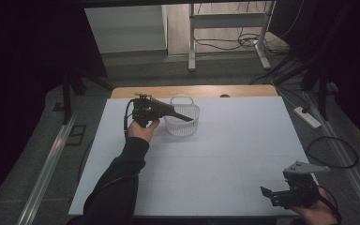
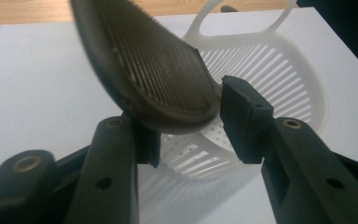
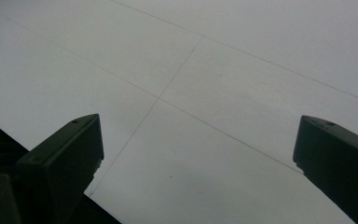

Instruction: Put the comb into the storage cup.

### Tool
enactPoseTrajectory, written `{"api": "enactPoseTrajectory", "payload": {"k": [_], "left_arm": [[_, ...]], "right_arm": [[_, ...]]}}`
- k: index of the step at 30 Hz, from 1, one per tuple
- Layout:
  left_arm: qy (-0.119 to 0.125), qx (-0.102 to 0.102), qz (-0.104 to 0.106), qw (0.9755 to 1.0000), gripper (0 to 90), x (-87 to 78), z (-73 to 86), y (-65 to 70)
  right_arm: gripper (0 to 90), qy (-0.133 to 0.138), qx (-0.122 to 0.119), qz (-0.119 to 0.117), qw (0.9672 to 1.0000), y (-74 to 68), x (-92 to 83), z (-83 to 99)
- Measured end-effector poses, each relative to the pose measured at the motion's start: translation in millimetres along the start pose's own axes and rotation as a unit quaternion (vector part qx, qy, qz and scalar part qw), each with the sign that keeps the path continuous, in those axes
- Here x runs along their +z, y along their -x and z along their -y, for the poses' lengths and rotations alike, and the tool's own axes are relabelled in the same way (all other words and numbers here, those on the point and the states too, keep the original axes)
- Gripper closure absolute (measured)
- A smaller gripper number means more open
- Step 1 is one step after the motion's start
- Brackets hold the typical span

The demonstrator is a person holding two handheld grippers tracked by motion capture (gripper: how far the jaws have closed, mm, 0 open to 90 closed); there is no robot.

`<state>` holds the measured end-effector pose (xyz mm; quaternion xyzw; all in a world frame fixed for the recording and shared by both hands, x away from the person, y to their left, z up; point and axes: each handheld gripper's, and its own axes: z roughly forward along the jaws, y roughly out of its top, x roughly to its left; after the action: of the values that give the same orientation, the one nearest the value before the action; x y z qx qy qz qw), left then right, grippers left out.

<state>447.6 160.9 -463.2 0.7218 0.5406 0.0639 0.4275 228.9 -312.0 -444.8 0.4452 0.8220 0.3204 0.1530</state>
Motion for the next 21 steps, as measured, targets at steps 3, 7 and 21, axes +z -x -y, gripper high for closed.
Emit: {"api": "enactPoseTrajectory", "payload": {"k": [3, 7, 21], "left_arm": [[0.0, 0.001, -0.007, 1.0, 55.8, 0.9, 1.3, -0.9], [0.0, 0.005, -0.009, 0.9999, 53.5, 1.4, 2.3, -1.7], [0.004, 0.049, -0.033, 0.9982, 35.9, 0.7, 2.6, 2.8]], "right_arm": [[2.3, 0.0, 0.0, 0.0, 1.0, 0.1, 0.0, 0.0], [2.3, 0.0, 0.0, 0.0, 1.0, 0.1, 0.1, 0.0], [2.2, 0.001, 0.0, 0.0, 1.0, 0.0, -0.1, 0.1]]}}
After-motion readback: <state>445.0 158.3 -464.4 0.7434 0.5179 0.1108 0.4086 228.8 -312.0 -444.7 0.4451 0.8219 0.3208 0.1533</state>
